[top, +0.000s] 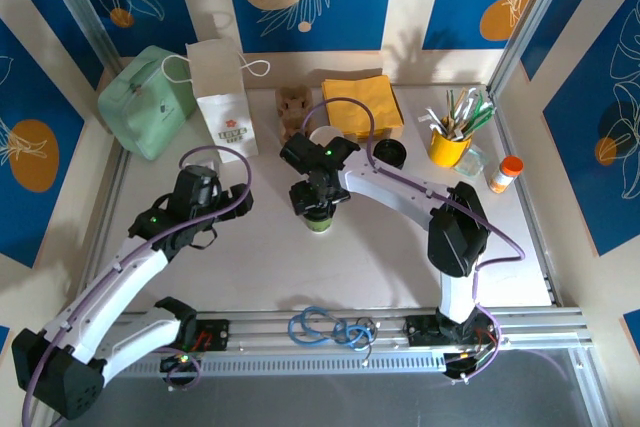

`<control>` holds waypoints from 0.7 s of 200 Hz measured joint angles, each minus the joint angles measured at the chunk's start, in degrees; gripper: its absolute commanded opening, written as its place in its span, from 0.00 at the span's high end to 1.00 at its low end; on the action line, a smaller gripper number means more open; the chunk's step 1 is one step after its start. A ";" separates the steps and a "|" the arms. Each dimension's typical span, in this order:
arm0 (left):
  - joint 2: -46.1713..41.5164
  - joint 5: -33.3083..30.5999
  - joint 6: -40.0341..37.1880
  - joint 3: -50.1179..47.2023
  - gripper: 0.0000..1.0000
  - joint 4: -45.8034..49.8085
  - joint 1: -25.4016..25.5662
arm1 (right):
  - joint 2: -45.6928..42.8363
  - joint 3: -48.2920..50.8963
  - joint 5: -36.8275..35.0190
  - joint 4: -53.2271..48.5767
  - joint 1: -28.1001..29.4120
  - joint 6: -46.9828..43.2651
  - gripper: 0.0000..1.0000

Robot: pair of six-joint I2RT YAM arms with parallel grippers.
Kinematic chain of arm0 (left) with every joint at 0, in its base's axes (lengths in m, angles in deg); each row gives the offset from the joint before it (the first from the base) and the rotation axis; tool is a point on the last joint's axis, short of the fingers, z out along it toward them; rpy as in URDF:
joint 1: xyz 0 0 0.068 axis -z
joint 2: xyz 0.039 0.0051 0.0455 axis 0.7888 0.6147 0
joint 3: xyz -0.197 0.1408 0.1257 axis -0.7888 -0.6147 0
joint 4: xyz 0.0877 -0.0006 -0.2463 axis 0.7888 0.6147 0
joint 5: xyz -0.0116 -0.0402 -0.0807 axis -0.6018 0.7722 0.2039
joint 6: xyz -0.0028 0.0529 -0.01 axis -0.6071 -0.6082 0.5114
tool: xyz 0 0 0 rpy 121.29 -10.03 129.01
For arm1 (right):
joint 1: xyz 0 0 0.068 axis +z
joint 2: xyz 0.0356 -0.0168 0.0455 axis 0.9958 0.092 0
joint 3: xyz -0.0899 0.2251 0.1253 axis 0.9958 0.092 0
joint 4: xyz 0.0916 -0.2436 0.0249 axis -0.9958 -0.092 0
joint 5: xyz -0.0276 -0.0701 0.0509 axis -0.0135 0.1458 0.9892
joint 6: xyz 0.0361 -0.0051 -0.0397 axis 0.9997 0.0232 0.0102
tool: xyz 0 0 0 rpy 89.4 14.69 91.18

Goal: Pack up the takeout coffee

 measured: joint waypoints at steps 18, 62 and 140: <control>0.00 0.00 0.04 -0.04 0.14 0.00 -0.09 | 0.00 0.00 -0.26 -0.13 0.02 0.00 0.22; 0.00 0.02 0.50 -0.83 0.14 -0.02 -0.20 | 0.55 -0.48 -0.68 -0.57 0.04 -0.04 0.21; 0.02 0.13 1.53 -2.01 0.14 -0.02 -0.48 | 1.77 -0.96 -1.20 -1.60 0.04 -0.04 0.24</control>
